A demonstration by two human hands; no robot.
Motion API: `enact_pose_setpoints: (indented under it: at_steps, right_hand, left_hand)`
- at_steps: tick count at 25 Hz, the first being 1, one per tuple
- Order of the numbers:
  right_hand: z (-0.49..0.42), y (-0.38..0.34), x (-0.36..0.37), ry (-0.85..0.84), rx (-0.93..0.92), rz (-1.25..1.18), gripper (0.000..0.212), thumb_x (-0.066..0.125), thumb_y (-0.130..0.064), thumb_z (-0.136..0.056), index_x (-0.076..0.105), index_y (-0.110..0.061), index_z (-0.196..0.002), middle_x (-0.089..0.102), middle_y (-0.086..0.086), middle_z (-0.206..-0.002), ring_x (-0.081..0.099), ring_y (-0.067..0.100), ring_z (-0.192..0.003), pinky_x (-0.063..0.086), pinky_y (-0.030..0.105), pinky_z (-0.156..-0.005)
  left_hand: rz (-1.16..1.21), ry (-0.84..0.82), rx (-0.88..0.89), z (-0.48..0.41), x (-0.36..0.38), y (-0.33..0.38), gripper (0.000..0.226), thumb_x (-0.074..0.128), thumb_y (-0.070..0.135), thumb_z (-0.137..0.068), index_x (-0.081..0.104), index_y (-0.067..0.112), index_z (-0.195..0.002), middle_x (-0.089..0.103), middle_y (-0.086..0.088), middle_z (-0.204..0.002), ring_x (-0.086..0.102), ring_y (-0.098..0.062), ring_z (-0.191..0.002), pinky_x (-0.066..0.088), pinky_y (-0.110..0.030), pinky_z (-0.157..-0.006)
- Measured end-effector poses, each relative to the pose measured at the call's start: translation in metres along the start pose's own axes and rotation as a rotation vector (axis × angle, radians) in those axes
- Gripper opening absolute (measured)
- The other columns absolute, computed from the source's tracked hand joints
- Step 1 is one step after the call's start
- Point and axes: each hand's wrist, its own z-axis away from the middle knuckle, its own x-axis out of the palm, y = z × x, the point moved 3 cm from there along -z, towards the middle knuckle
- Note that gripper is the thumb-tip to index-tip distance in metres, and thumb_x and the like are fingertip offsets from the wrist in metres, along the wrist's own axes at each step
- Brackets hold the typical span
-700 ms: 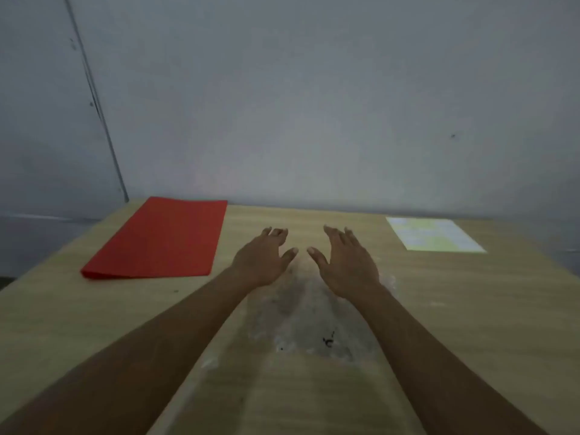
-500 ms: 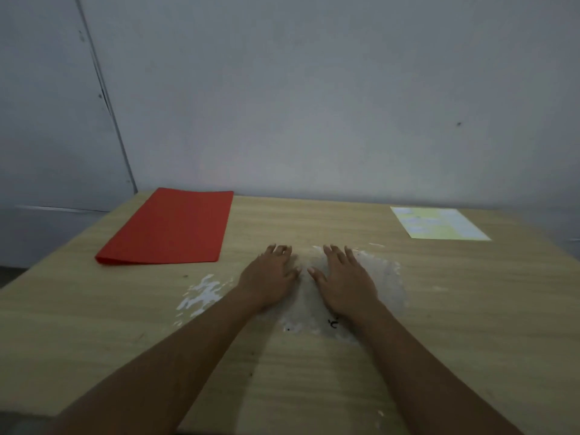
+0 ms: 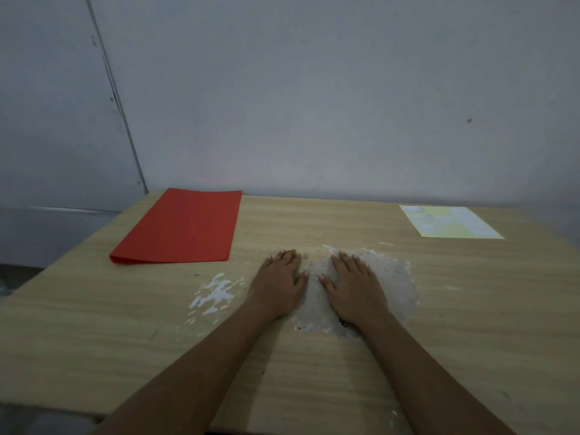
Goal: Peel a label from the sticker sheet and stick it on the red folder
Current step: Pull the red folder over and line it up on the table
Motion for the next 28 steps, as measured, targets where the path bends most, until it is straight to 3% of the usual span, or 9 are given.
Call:
enact_pose_setpoints:
  at_steps: [3, 6, 9, 13, 15, 17, 19, 22, 28]
  right_hand:
    - [-0.005, -0.006, -0.007, 0.008, 0.033, 0.024, 0.07, 0.028, -0.06, -0.097, 0.031, -0.018, -0.151, 0.029, 0.006, -0.16, 0.024, 0.027, -0.148, 0.021, 0.043, -0.122]
    - [-0.015, -0.026, -0.018, 0.086, 0.049, 0.034, 0.06, 0.036, -0.057, -0.095, 0.047, -0.017, -0.139, 0.049, 0.011, -0.14, 0.042, 0.033, -0.13, 0.041, 0.045, -0.105]
    - [-0.033, -0.064, -0.014, 0.091, 0.004, -0.06, 0.055, 0.042, -0.053, -0.095, 0.051, -0.017, -0.135, 0.052, 0.013, -0.134, 0.04, 0.034, -0.126, 0.041, 0.044, -0.101]
    - [-0.053, -0.134, 0.01, -0.003, -0.058, -0.193, 0.056, 0.046, -0.055, -0.093, 0.056, -0.016, -0.132, 0.054, 0.013, -0.132, 0.041, 0.034, -0.125, 0.038, 0.044, -0.101]
    - [-0.063, -0.166, 0.021, -0.042, -0.055, -0.219, 0.057, 0.045, -0.057, -0.092, 0.058, -0.016, -0.13, 0.053, 0.012, -0.132, 0.041, 0.033, -0.125, 0.037, 0.044, -0.101]
    - [-0.073, -0.189, 0.03, -0.067, -0.023, -0.253, 0.058, 0.044, -0.057, -0.092, 0.058, -0.013, -0.127, 0.052, 0.012, -0.132, 0.041, 0.033, -0.124, 0.036, 0.045, -0.099]
    - [-0.082, -0.206, 0.034, -0.092, 0.036, -0.289, 0.06, 0.044, -0.058, -0.091, 0.058, -0.01, -0.125, 0.049, 0.014, -0.134, 0.039, 0.034, -0.126, 0.036, 0.046, -0.1]
    - [-0.088, -0.216, 0.037, -0.106, 0.123, -0.331, 0.057, 0.045, -0.055, -0.09, 0.059, -0.008, -0.12, 0.046, 0.016, -0.136, 0.037, 0.035, -0.128, 0.034, 0.047, -0.102]
    - [-0.088, -0.23, 0.038, -0.11, 0.189, -0.327, 0.048, 0.05, -0.051, -0.088, 0.062, -0.01, -0.111, 0.043, 0.017, -0.135, 0.034, 0.035, -0.127, 0.032, 0.045, -0.101]
  left_hand:
    - [0.04, 0.019, -0.007, 0.0, -0.002, 0.0, 0.063, 0.032, 0.048, -0.1, 0.032, 0.015, -0.153, 0.029, -0.002, -0.162, 0.021, -0.018, -0.151, 0.013, -0.037, -0.123]
    - [0.2, 0.083, 0.005, -0.004, -0.016, -0.008, 0.05, 0.045, 0.041, -0.098, 0.054, 0.015, -0.14, 0.053, -0.004, -0.147, 0.05, -0.019, -0.135, 0.035, -0.03, -0.113]
    - [0.356, 0.257, -0.037, -0.004, -0.045, -0.035, 0.036, 0.054, 0.037, -0.096, 0.074, 0.015, -0.117, 0.075, -0.005, -0.115, 0.07, -0.015, -0.105, 0.05, -0.021, -0.089]
    - [0.393, 0.477, -0.198, 0.003, -0.08, -0.101, 0.04, 0.055, 0.039, -0.097, 0.081, 0.011, -0.086, 0.079, -0.005, -0.08, 0.074, -0.017, -0.074, 0.057, -0.031, -0.071]
    - [0.255, 0.543, -0.257, 0.01, -0.096, -0.141, 0.05, 0.049, 0.043, -0.098, 0.077, 0.009, -0.076, 0.075, -0.007, -0.069, 0.069, -0.022, -0.066, 0.054, -0.038, -0.067]
    - [0.03, 0.651, -0.329, 0.021, -0.114, -0.181, 0.047, 0.046, 0.042, -0.098, 0.074, 0.01, -0.078, 0.073, -0.01, -0.076, 0.063, -0.029, -0.077, 0.05, -0.041, -0.076]
    - [-0.128, 0.699, -0.494, 0.033, -0.129, -0.219, 0.038, 0.047, 0.04, -0.095, 0.074, 0.015, -0.101, 0.072, -0.01, -0.102, 0.058, -0.032, -0.1, 0.041, -0.043, -0.09]
    - [-0.142, 0.569, -0.716, 0.045, -0.135, -0.256, 0.045, 0.049, 0.041, -0.092, 0.062, 0.018, -0.129, 0.057, -0.01, -0.13, 0.047, -0.034, -0.122, 0.034, -0.052, -0.099]
    - [-0.005, 0.446, -0.794, 0.043, -0.122, -0.261, 0.051, 0.049, 0.04, -0.094, 0.052, 0.012, -0.136, 0.049, -0.016, -0.133, 0.05, -0.038, -0.12, 0.037, -0.051, -0.104]
